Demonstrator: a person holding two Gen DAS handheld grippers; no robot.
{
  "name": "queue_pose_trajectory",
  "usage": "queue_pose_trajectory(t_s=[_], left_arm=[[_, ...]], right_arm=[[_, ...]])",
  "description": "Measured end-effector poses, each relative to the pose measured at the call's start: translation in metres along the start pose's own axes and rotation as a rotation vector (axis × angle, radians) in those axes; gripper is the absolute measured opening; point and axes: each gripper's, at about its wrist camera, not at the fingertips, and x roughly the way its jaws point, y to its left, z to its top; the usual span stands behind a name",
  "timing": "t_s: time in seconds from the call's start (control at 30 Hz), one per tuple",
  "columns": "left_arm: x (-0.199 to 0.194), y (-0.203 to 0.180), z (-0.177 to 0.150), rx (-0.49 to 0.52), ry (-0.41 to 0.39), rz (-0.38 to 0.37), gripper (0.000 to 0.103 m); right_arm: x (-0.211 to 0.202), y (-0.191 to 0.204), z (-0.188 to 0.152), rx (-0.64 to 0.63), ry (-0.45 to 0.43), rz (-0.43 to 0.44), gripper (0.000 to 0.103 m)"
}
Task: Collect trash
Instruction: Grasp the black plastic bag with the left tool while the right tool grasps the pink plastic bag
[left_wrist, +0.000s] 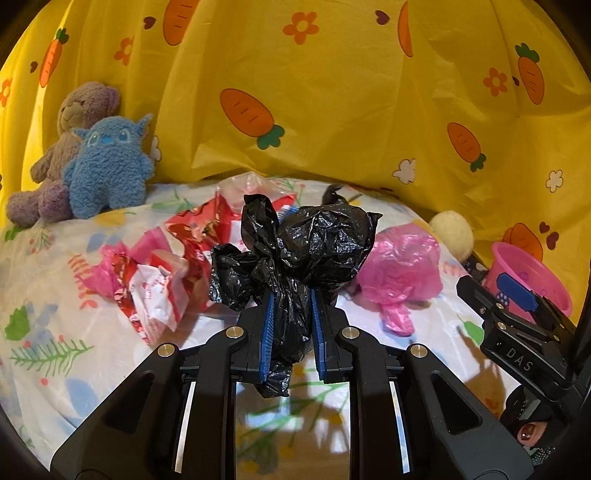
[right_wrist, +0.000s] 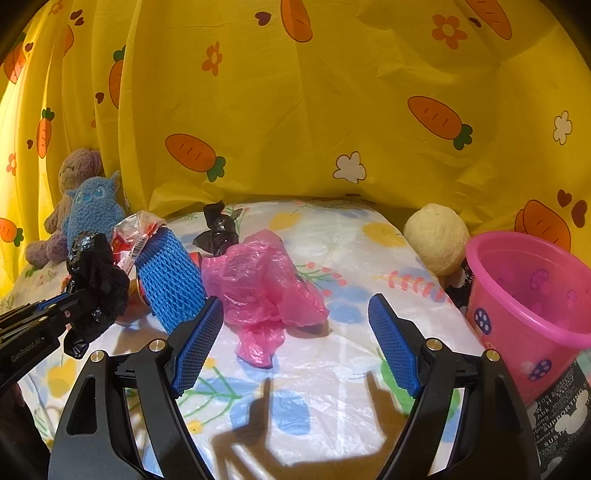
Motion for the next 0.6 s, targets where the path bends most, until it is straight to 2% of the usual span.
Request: queue_pose_trajectory(t_s=[0.13,0.37,0.5,0.6], left_arm=[[0.002,0.016,0.004,-0.036,-0.013,0.047,0.017],[0.005,0.027,0.006,-0.053,-0.013,0.050,0.017],[0.007,0.027,0.006,-0.054,-0.010,0.044,0.017],[0.009,0.025,0.004,-0.046,-0.007,0.040,0.017]], right_arm=[[0.019,0.003,0.007,0.003,0.021,0.024,0.079],[0.049,0.011,0.013,-0.017,0.048,0.038,0.079],[0.062,0.012,0.013,-0.027,0.077,0.054,0.066],[0.069,0.012,0.011,-0.030,0.111,0.077,0.051]])
